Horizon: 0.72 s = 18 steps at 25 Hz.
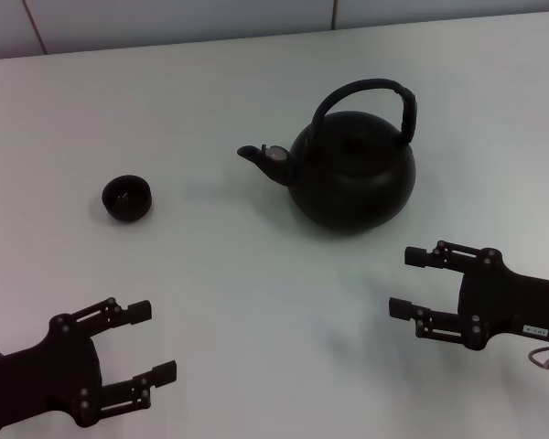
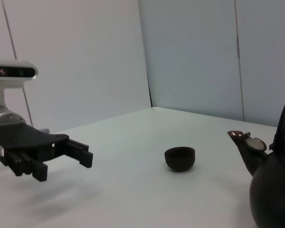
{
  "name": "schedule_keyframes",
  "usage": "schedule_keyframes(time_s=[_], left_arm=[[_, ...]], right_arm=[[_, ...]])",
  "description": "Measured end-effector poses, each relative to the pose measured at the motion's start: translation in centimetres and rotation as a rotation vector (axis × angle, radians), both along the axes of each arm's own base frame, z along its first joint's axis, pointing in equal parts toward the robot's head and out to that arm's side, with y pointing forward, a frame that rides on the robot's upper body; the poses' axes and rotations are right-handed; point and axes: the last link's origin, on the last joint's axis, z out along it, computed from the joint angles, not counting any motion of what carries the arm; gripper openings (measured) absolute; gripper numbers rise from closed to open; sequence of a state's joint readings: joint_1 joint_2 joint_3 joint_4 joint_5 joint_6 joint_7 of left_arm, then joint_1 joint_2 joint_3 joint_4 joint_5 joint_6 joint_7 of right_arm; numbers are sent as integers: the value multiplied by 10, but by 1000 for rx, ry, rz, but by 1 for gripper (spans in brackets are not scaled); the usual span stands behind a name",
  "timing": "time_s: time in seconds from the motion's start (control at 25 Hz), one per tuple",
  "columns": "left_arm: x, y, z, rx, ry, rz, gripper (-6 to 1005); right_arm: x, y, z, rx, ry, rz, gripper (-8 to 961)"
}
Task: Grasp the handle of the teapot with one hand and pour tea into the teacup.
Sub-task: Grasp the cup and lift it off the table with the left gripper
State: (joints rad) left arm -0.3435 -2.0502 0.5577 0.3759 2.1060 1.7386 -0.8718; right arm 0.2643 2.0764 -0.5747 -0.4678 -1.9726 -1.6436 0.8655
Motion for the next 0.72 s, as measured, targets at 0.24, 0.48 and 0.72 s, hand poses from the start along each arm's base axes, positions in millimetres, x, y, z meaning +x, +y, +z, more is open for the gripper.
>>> schedule_keyframes(time_s=[0.24, 0.48, 0.72], left_arm=[[1, 1, 0, 4, -4, 0, 797], [2, 1, 0, 5, -9, -1, 797], [4, 3, 0, 6, -16, -3, 797]], right_arm=[[0, 0, -1, 1, -3, -3, 717], [1, 0, -2, -1, -3, -4, 718], [1, -1, -2, -9, -7, -3, 717]])
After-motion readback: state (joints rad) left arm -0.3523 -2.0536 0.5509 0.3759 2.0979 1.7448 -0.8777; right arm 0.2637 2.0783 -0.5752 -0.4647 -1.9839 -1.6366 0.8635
